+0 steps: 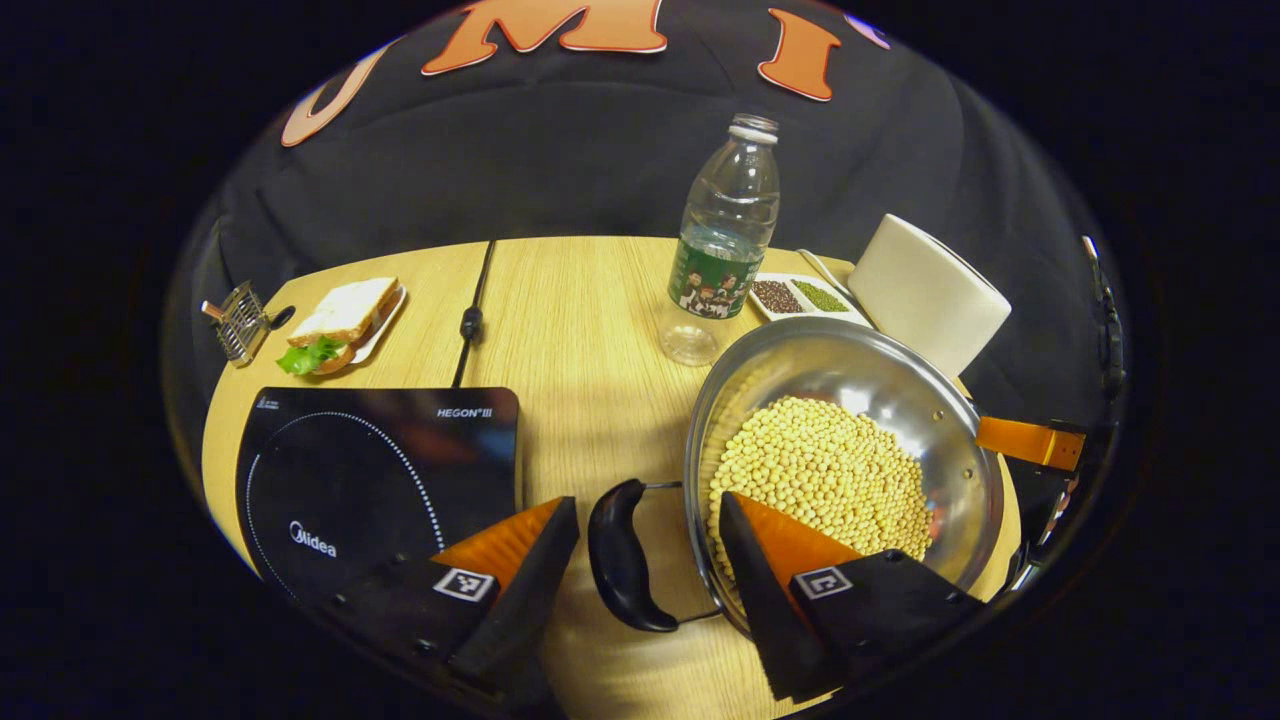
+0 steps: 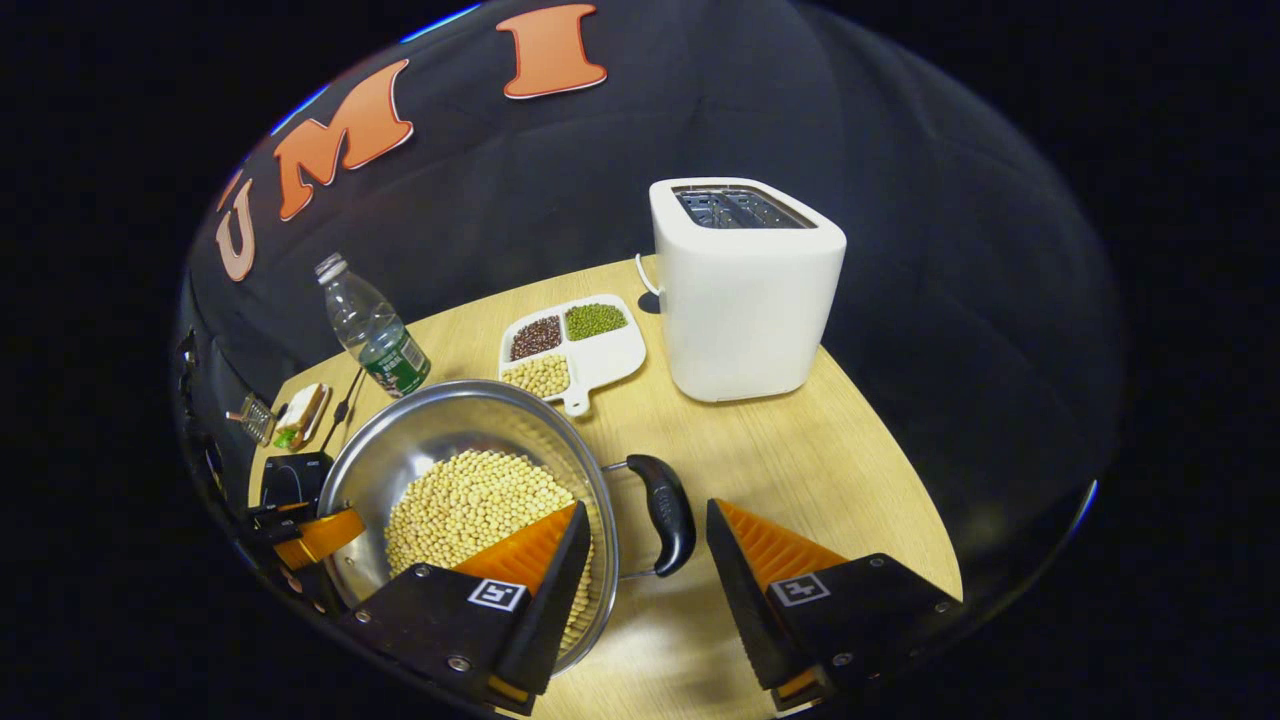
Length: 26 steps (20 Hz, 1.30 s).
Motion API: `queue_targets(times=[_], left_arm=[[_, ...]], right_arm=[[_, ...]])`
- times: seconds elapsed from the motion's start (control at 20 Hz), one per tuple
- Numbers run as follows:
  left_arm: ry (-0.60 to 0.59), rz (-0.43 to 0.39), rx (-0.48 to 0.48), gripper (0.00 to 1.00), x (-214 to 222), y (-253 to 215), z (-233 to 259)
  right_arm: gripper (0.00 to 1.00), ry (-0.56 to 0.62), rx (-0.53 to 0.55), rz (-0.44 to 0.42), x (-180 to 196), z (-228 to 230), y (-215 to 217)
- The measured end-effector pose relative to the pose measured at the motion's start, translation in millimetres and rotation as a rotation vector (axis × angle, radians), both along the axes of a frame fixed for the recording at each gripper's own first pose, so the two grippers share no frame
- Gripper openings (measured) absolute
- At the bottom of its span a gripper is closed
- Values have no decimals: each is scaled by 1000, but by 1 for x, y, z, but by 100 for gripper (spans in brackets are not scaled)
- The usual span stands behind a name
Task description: First push the handle of the pot to place it horizontally, then grasp the pot with both hands and set it on the induction cooktop.
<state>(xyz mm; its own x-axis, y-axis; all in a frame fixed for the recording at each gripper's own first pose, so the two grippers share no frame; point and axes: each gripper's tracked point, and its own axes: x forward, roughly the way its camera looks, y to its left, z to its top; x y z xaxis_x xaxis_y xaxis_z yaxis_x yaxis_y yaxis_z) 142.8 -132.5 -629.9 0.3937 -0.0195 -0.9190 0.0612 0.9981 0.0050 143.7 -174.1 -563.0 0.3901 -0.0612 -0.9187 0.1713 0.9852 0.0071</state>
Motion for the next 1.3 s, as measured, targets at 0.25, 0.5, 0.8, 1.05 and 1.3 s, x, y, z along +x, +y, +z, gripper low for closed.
queue_targets(times=[0.25,0.5,0.8,1.05,1.3], left_arm=[[-14,1,34,88,1,0,-9],[-30,7,64,84,6,1,-16],[-93,51,63,77,17,3,-21],[-153,34,87,77,24,3,-20],[-186,28,92,76,27,3,-20]], right_arm=[[75,52,8,37,-4,-21,7],[75,57,-24,74,0,-33,7],[72,51,-51,90,-4,-38,6],[67,6,-55,63,-4,-32,5],[63,-11,-76,46,-7,-29,7]])
